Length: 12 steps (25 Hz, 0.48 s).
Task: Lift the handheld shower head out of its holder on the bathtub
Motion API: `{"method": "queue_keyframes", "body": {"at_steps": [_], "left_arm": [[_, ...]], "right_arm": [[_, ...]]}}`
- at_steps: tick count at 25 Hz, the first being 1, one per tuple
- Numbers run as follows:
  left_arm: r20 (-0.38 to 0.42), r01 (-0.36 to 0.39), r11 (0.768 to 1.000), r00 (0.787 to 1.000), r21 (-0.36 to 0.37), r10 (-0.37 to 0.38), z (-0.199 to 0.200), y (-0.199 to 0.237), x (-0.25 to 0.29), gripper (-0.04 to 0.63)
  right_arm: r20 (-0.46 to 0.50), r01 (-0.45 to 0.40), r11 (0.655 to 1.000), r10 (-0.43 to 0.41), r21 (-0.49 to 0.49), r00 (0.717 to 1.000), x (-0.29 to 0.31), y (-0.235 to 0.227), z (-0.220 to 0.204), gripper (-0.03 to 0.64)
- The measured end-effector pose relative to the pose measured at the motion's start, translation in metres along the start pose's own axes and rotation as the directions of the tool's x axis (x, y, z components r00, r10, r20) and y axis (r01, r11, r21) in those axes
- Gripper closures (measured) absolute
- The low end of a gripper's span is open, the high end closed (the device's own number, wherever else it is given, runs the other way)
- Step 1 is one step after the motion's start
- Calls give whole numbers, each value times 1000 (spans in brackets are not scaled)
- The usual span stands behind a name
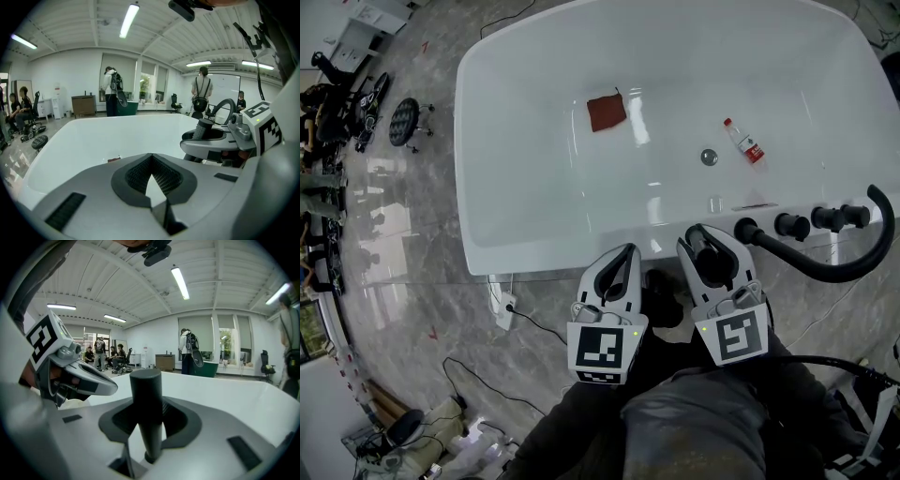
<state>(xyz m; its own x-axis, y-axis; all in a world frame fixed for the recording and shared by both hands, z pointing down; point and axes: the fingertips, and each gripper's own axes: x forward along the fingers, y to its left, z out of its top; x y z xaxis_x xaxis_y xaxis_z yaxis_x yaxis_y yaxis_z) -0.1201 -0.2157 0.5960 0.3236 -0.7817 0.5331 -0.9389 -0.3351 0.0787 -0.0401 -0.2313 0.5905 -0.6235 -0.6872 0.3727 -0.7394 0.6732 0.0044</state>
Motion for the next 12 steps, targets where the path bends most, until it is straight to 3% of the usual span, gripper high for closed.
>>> {"method": "queue_keyframes", "body": {"at_steps": [12], "left_arm": [[-1,9,1000,1000,-1,-9,2,-1,-3,592]], "right_arm": [[-20,14,1000,-14,-16,1000,2,-1,-5,503]]}}
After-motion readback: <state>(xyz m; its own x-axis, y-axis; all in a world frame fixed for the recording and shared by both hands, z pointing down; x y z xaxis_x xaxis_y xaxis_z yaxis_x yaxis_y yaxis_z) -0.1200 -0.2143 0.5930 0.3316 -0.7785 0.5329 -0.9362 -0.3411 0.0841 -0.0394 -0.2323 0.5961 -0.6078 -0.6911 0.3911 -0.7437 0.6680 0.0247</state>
